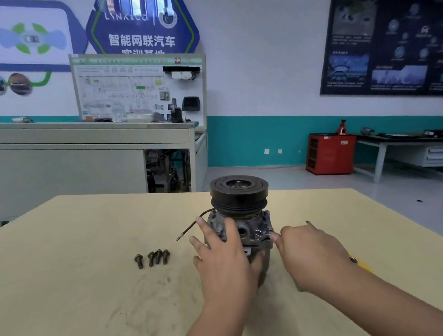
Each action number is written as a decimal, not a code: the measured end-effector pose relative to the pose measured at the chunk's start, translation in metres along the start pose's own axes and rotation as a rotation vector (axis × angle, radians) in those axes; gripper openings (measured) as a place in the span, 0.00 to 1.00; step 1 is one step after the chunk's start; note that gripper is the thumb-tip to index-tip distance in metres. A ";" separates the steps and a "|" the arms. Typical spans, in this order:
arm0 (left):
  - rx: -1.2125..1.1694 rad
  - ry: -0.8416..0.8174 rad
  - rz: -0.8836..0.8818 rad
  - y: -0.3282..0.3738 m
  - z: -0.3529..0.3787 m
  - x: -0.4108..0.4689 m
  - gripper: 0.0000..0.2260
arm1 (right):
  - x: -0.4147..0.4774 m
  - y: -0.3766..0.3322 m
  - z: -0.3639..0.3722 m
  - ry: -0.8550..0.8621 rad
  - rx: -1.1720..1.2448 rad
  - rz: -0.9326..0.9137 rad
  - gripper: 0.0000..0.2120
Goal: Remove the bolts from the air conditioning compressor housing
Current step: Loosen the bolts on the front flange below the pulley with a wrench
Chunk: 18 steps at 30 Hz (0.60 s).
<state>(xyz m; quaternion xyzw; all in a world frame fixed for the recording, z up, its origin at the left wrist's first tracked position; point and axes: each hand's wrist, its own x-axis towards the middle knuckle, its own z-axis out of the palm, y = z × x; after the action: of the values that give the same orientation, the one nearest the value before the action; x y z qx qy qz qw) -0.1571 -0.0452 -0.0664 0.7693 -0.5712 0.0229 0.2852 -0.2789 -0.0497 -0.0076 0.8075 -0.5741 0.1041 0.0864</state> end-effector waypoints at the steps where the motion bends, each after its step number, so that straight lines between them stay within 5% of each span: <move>1: -0.038 -0.003 -0.003 -0.001 0.001 0.001 0.37 | -0.001 -0.001 0.002 0.007 -0.043 -0.006 0.17; 7: -0.269 0.057 -0.024 0.005 0.003 0.000 0.35 | -0.003 -0.016 0.001 0.004 -0.159 -0.005 0.11; 18: -0.397 0.158 -0.043 0.009 0.004 0.001 0.34 | 0.001 -0.027 -0.009 -0.068 -0.237 -0.092 0.15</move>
<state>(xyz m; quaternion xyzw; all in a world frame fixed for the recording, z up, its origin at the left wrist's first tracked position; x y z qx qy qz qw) -0.1660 -0.0494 -0.0654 0.7061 -0.5237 -0.0358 0.4753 -0.2534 -0.0390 0.0005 0.8201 -0.5475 0.0042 0.1664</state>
